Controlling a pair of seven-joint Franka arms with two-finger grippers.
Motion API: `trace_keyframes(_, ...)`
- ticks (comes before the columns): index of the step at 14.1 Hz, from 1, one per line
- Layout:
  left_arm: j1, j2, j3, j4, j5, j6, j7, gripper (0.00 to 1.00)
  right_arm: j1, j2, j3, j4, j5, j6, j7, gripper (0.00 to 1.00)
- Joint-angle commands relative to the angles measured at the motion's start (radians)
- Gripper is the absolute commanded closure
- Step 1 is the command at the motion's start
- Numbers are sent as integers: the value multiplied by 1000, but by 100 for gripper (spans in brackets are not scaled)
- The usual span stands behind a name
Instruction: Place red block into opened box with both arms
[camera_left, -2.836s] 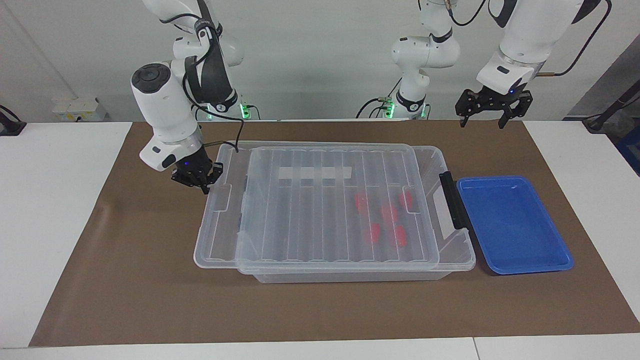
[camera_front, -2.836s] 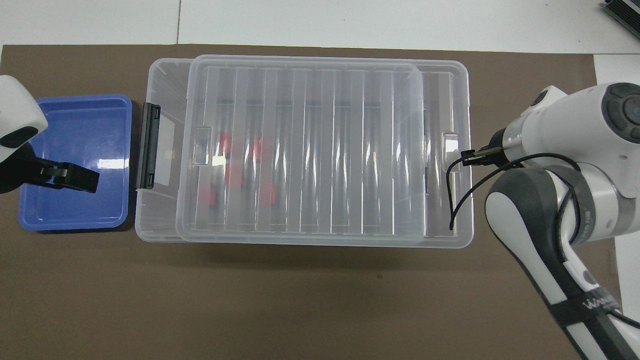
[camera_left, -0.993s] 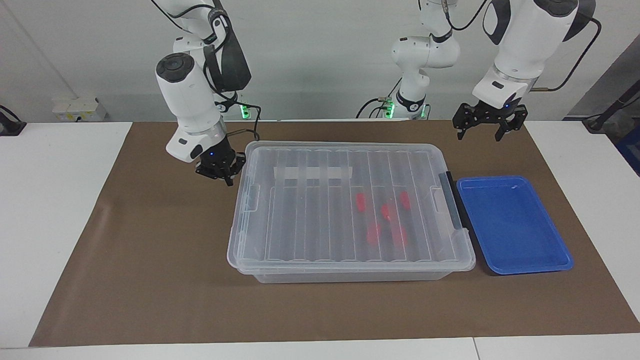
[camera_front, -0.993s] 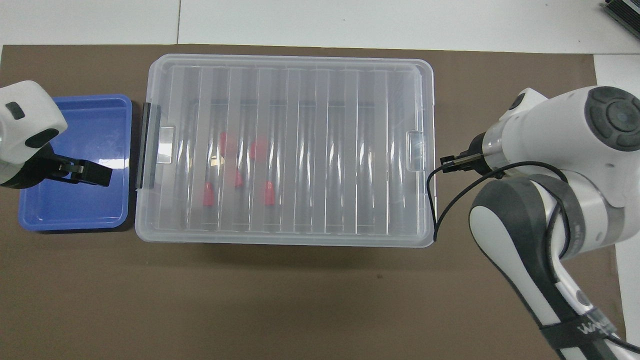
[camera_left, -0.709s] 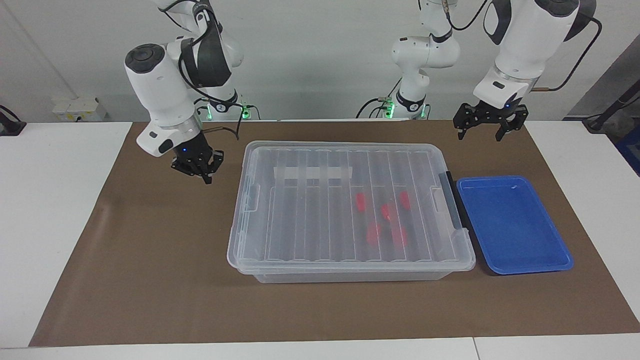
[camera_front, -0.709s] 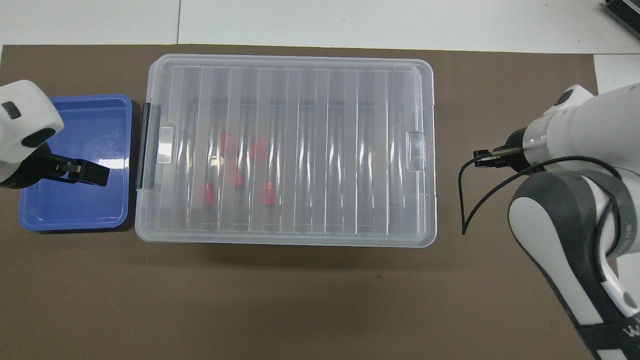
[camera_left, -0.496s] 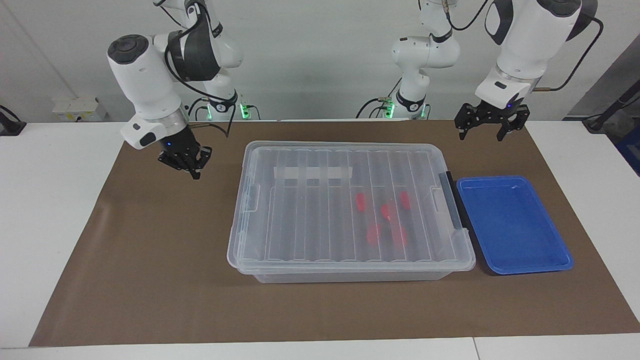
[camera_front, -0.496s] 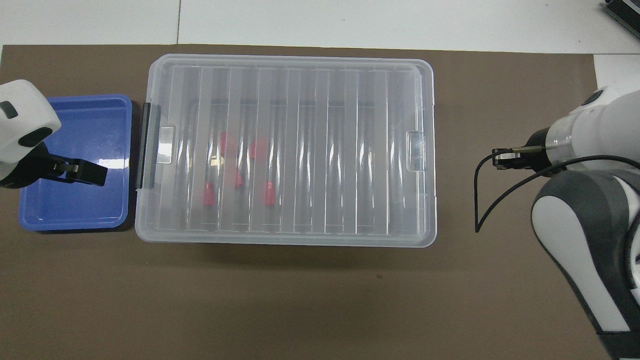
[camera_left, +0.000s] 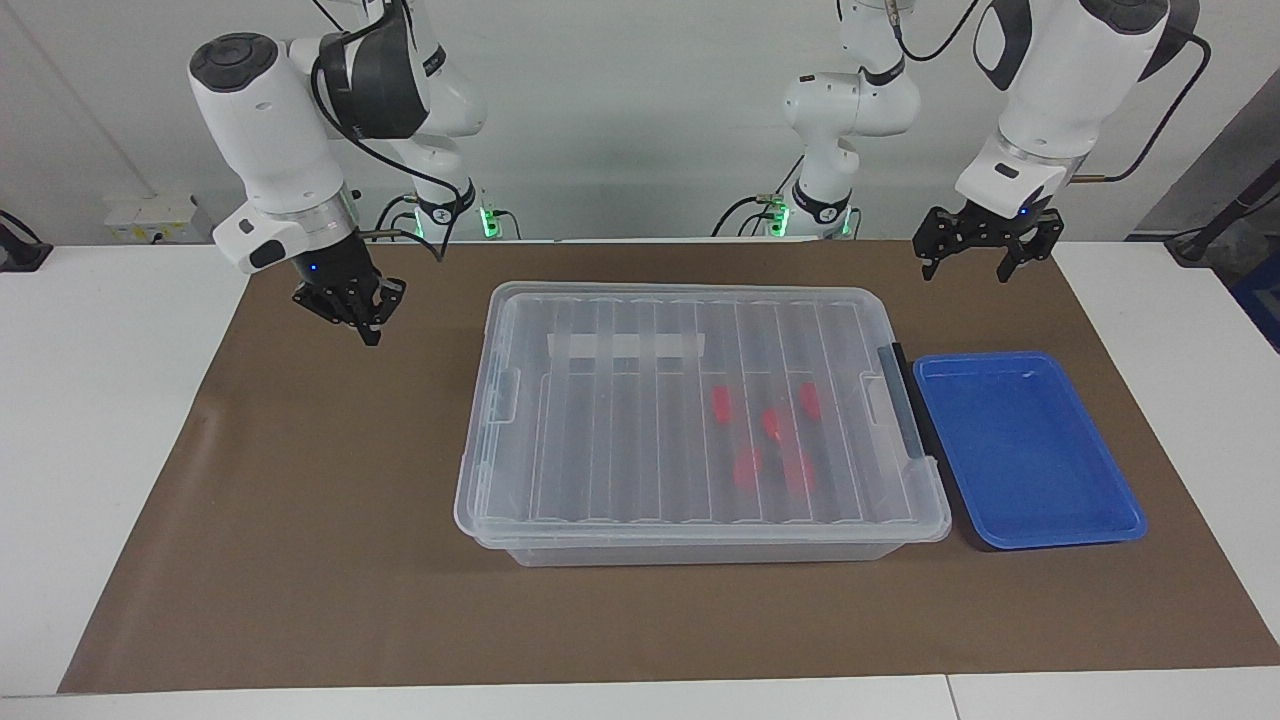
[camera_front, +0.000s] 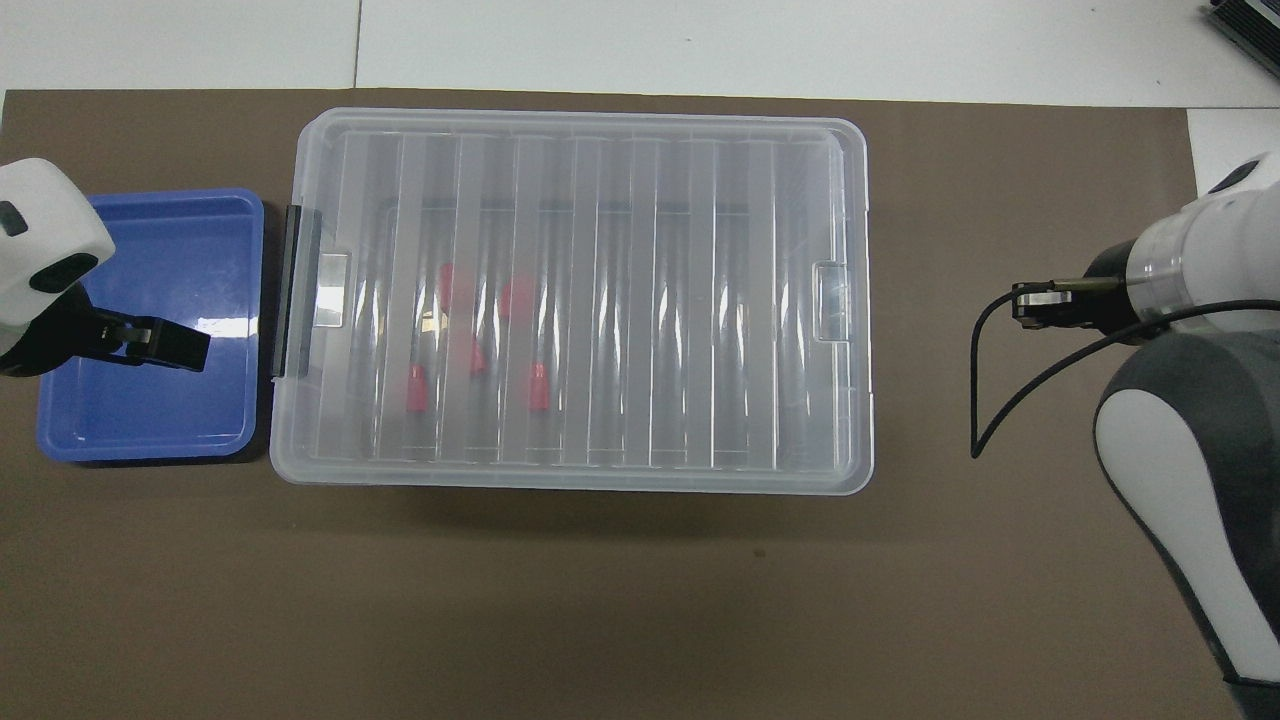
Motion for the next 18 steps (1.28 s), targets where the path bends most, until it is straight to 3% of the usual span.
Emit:
trace_keyframes(1,11,-16,-1,-13,-11,4,9,0,-1,27,13,108,-46,-88,44,100)
trace_keyframes(2,9,-16,-1,-13,-11,4,9,0,-7,32,16,119,-46,-90,46,73)
trace_keyframes(4,11,-16,-1,-13,-11,4,9,0,-1,15,6,126,-42,-94,50,8)
trace_keyframes(5,11,-16,-1,-13,-11,4,9,0,16,12,-8,128,-43,-97,58,1)
trace_keyframes(8,11,-16,1,-13,-11,5,9,0,134,1,-158,191,-32,-197,58,0)
trace_keyframes(12,44,-19,-10,-13,-11,5,15,0,195,0,-243,214,-26,-261,59,0)
trace_keyframes(18,47,-33,-13,-24,-11,65,18,0,189,-31,-249,183,-23,-331,90,0)
